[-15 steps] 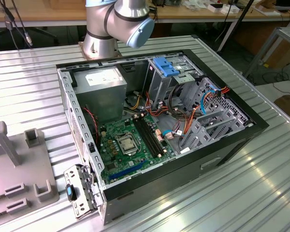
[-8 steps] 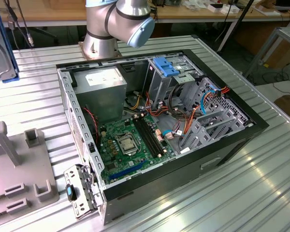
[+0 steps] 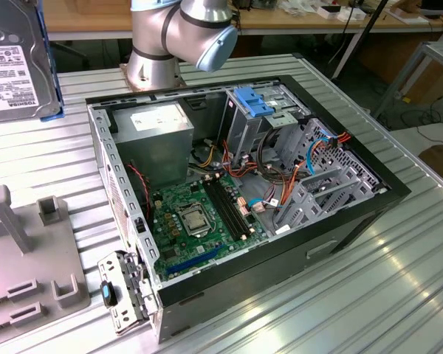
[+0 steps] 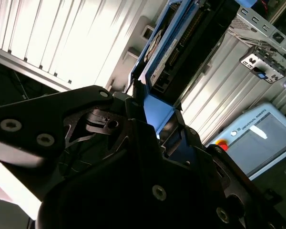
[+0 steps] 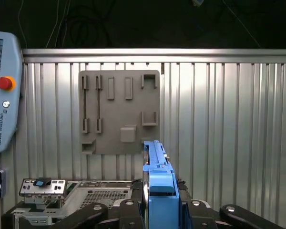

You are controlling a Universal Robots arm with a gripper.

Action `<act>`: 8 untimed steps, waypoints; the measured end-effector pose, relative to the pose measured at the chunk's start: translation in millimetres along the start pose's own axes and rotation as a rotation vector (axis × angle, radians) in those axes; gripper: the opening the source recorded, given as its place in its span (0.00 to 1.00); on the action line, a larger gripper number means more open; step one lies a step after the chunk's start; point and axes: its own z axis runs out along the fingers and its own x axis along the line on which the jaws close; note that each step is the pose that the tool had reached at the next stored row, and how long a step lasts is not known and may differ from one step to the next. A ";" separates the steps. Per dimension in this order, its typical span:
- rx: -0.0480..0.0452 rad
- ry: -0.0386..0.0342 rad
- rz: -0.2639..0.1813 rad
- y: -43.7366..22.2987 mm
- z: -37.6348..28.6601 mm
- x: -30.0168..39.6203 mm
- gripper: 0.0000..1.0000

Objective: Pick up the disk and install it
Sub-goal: 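Pick up the disk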

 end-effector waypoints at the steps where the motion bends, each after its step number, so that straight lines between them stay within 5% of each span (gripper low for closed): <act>1: 0.0003 0.0000 0.000 -2.7 0.2 0.0 0.37; 8: 0.0022 0.0004 0.000 -29.1 1.9 -0.1 0.37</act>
